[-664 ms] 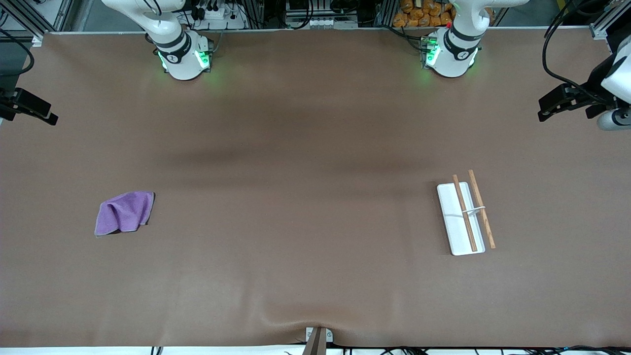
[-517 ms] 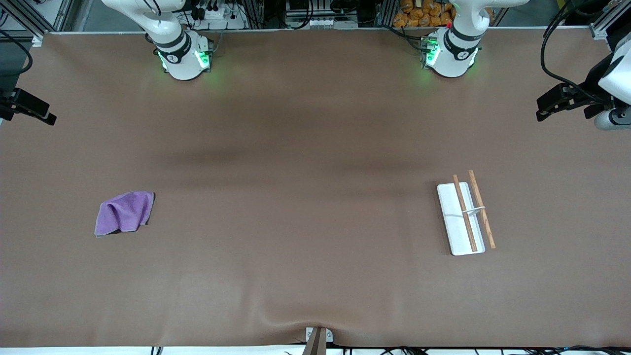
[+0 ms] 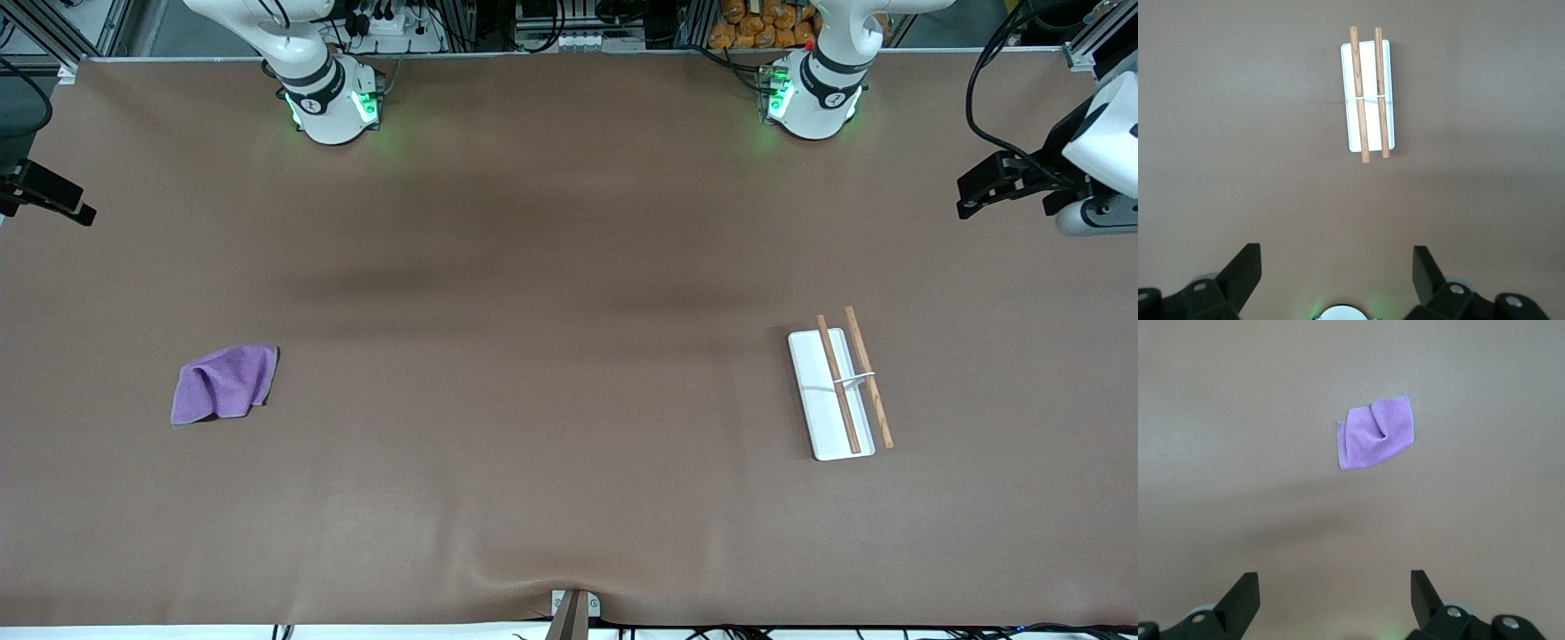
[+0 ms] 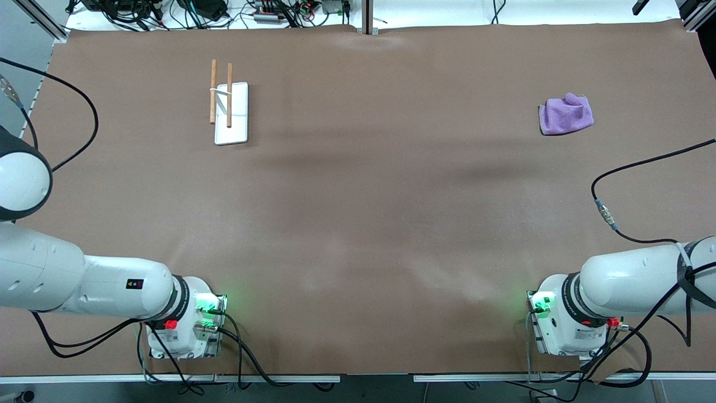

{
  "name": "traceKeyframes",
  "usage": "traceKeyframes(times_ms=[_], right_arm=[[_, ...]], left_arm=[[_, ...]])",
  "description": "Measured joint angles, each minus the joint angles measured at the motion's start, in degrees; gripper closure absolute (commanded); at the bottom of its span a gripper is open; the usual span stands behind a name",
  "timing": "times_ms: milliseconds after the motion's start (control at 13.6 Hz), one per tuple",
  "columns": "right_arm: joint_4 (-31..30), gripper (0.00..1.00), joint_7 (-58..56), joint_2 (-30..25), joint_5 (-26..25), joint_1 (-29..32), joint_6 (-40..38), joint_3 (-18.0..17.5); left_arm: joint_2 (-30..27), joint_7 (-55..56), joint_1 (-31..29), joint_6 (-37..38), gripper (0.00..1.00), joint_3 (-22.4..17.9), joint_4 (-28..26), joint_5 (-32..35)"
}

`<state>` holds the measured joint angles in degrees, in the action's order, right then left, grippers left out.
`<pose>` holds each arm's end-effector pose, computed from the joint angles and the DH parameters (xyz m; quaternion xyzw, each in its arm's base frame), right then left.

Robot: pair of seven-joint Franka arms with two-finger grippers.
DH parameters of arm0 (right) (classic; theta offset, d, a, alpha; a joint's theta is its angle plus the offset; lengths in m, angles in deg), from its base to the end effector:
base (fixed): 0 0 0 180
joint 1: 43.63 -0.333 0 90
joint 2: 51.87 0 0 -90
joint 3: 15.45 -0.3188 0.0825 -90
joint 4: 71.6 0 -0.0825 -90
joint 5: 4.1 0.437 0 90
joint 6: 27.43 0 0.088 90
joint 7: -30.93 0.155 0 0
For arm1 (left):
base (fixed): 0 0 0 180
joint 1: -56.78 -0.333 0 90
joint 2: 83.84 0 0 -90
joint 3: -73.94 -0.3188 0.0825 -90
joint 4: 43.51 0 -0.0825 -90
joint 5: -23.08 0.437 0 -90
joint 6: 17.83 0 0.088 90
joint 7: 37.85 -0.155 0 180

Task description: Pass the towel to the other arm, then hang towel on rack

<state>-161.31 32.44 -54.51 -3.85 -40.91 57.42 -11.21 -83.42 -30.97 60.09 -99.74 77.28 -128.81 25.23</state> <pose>0.5776 -0.0707 0.6016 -0.9971 0.0736 0.0192 0.0048 0.5887 -0.0623 0.6057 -0.9993 -0.0040 0.0308 0.0222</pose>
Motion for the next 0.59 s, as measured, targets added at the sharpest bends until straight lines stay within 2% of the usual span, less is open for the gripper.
traceKeyframes(times_ms=[590], right_arm=[[-0.1,0.00,-0.2,0.1,-0.1,0.2,-0.1,0.0]], left_arm=[[1.0,0.0,0.1,-3.0,0.00,0.1,-0.1,-0.1]])
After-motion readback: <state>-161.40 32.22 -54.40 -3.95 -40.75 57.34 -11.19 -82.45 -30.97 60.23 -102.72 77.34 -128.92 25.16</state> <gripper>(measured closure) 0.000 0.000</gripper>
